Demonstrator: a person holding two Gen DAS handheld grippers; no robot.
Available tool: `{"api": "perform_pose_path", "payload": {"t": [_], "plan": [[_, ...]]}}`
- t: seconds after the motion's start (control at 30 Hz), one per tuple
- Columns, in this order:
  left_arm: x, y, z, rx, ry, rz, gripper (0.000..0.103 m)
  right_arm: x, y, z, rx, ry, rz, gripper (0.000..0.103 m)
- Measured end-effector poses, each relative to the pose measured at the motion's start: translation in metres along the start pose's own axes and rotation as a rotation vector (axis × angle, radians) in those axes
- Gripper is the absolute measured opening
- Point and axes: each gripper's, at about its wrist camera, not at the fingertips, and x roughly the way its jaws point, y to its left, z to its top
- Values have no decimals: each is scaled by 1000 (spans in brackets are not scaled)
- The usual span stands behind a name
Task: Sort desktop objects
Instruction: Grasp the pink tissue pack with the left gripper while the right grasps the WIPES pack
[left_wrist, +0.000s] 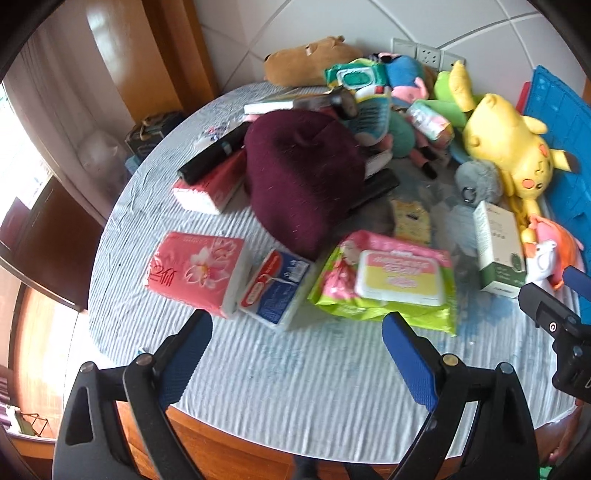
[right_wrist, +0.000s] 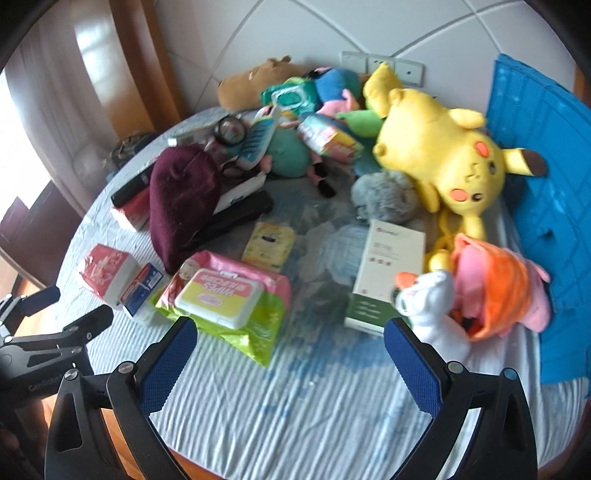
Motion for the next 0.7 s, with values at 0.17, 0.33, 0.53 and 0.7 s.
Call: {"api": "perform_pose_path", "payload": {"t": [0.17,0.33,0.53,0.7], "plan": [[16,31,10,7,6,-13,95,19,20,2,13,28,-20,102],[35,70,27,63,5,-35,94,32,47,5,92,27,-66,102],[58,108,39,179,14,-81,95,43,73,1,222,31,-142,102],[72,131,40,197,38,-104,94,48,88,-5,283,43,-181,102]]}}
